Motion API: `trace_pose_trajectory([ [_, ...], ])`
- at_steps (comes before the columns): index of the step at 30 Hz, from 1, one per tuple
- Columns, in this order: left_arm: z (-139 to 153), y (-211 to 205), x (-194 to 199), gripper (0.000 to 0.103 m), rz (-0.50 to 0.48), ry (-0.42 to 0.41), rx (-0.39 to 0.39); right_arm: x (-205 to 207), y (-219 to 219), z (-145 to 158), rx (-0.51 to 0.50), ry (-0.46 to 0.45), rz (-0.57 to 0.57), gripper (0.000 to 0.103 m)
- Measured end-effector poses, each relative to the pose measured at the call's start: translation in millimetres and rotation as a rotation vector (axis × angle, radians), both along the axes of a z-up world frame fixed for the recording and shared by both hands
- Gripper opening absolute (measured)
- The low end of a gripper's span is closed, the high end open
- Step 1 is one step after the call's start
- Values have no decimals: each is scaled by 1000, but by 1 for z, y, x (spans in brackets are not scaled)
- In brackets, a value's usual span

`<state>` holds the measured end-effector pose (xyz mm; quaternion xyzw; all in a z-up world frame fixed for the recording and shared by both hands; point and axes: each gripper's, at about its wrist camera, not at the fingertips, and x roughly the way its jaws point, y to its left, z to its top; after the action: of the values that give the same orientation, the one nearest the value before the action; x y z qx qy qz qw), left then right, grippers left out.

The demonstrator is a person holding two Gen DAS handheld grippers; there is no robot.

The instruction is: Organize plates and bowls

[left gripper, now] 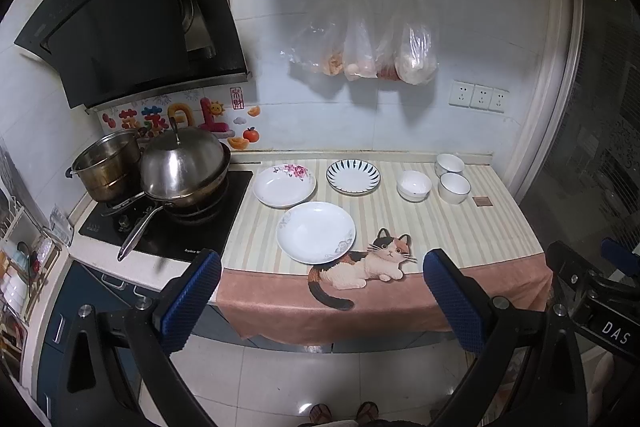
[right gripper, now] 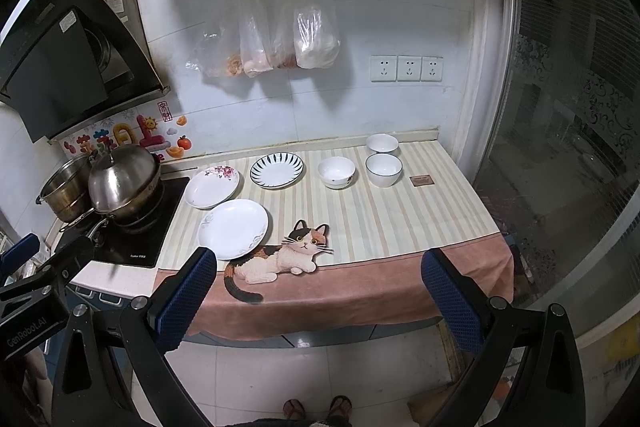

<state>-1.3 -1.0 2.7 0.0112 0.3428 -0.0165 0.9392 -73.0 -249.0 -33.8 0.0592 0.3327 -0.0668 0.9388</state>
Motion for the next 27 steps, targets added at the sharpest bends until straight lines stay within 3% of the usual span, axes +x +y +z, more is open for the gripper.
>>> trace_pose_trajectory([
  [27,4,13,6,103,4,-9,-6,-1,15,-4,2,-1,5,103],
])
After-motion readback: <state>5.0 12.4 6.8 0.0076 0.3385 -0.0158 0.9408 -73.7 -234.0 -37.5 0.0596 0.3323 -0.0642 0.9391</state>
